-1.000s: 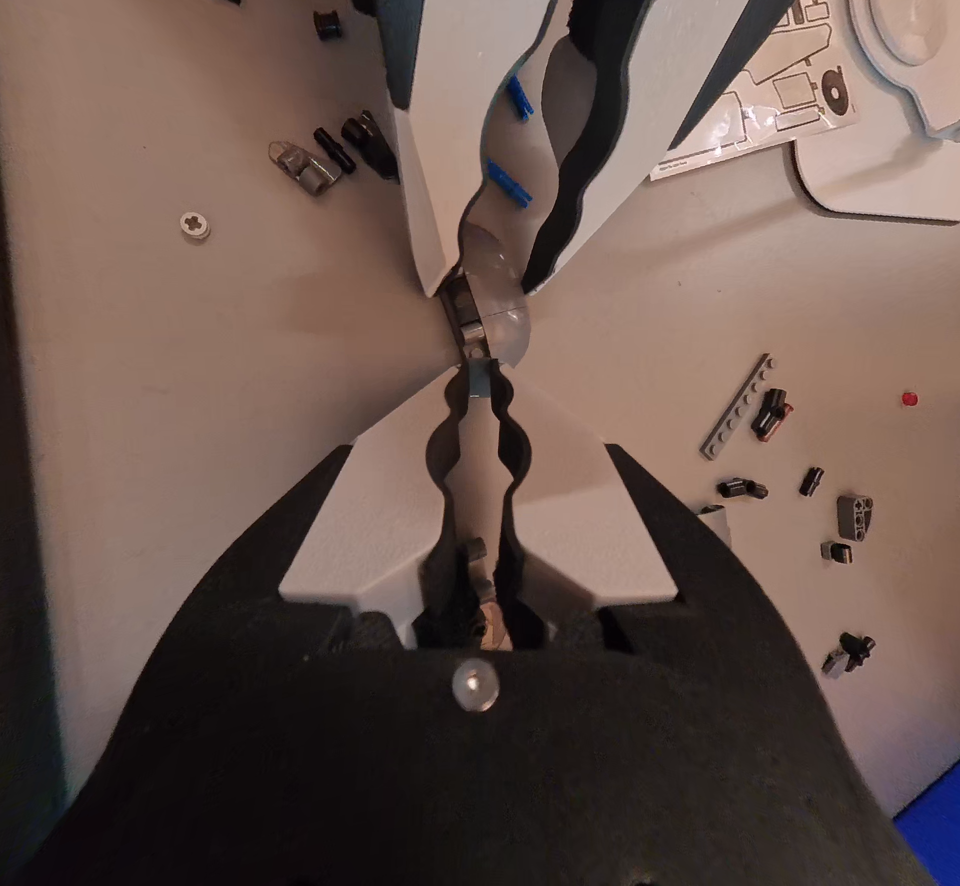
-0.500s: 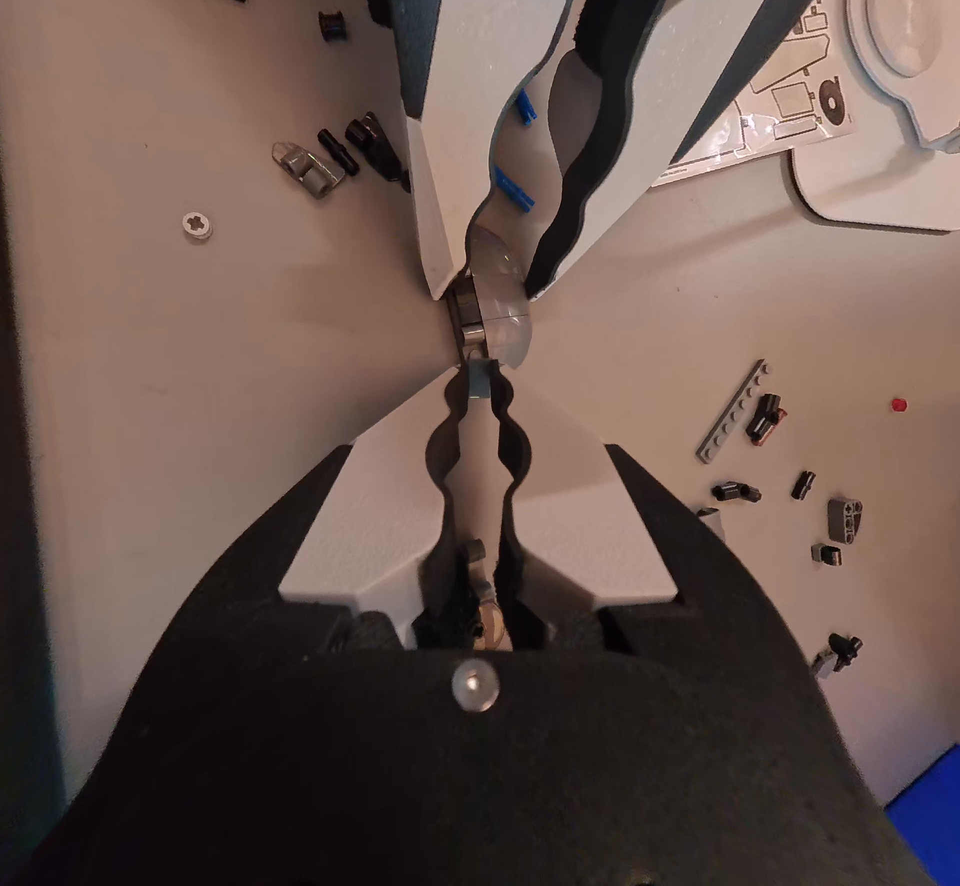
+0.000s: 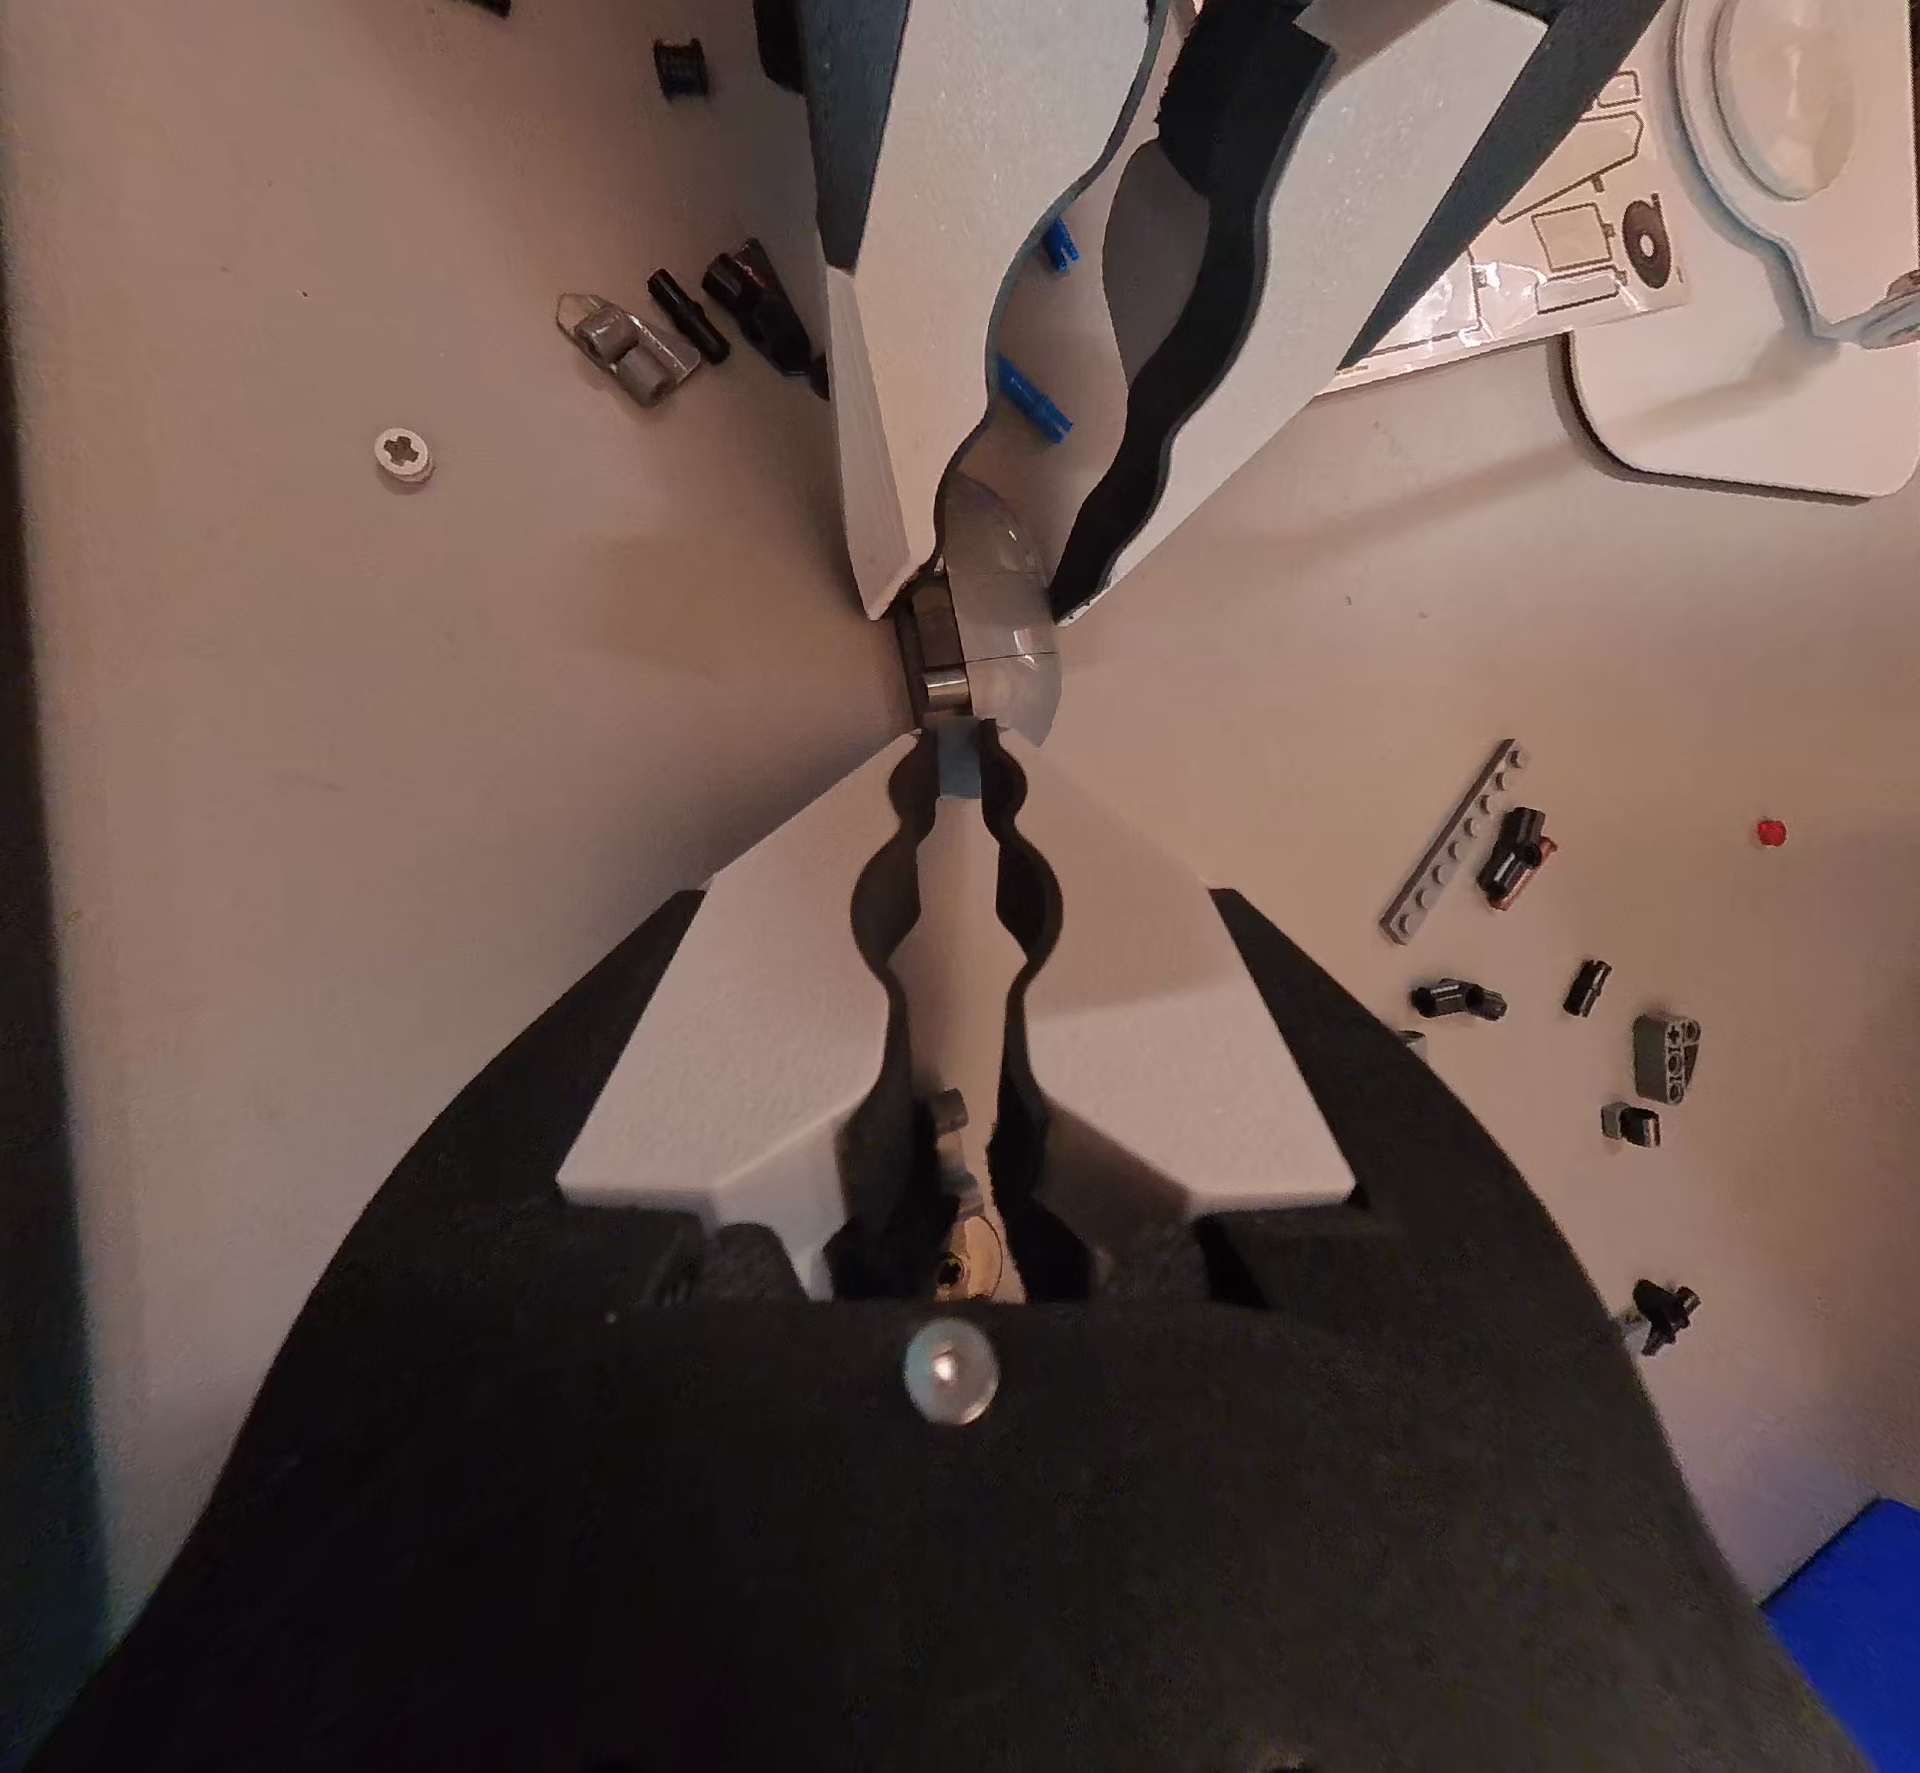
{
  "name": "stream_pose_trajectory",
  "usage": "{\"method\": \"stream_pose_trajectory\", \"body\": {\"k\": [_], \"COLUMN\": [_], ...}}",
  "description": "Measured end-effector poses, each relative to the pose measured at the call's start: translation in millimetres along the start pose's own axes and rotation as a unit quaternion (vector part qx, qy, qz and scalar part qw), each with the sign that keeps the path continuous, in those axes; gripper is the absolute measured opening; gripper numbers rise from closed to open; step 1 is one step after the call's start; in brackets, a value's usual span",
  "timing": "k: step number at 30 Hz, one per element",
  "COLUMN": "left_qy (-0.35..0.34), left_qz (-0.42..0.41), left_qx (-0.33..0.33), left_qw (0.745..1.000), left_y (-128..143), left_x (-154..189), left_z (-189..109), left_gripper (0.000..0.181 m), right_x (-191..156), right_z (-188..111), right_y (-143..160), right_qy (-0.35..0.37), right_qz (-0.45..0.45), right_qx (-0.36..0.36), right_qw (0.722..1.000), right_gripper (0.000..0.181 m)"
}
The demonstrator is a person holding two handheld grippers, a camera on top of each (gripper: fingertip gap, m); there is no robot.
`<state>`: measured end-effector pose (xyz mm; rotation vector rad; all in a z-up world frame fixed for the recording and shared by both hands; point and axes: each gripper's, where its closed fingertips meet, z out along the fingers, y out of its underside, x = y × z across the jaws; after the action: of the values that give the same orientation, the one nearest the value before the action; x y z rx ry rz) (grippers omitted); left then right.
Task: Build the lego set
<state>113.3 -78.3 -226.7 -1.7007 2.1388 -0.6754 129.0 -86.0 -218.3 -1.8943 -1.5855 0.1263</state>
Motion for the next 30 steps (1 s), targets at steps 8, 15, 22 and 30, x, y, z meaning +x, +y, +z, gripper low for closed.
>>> {"method": "stream_pose_trajectory", "body": {"k": [8, 15, 22, 30], "left_qy": [0.000, 0.000, 0.001, 0.001], "left_qz": [0.000, 0.000, 0.000, 0.000], "left_qx": [0.000, 0.001, 0.001, 0.002], "left_qw": [1.000, 1.000, 1.000, 1.000], "left_y": [0.2, 0.2, 0.4, 0.5], "left_x": [0.0, 0.0, 0.1, 0.1], "left_z": [-0.1, -0.2, -0.3, -0.4], "left_gripper": [0.033, 0.033, 0.032, 0.033], "right_x": [0.2, 0.4, 0.3, -0.5], "right_z": [0.3, 0.6, 0.9, 0.5], "right_y": [-0.3, -0.6, -0.8, -0.7], "right_qy": [0.000, 0.000, -0.002, -0.006], "right_qz": [0.000, 0.001, 0.003, 0.005], "right_qx": [0.001, 0.002, 0.006, 0.008], "right_qw": [1.000, 1.000, 1.000, 1.000], "right_gripper": [0.006, 0.006, 0.007, 0.009]}}
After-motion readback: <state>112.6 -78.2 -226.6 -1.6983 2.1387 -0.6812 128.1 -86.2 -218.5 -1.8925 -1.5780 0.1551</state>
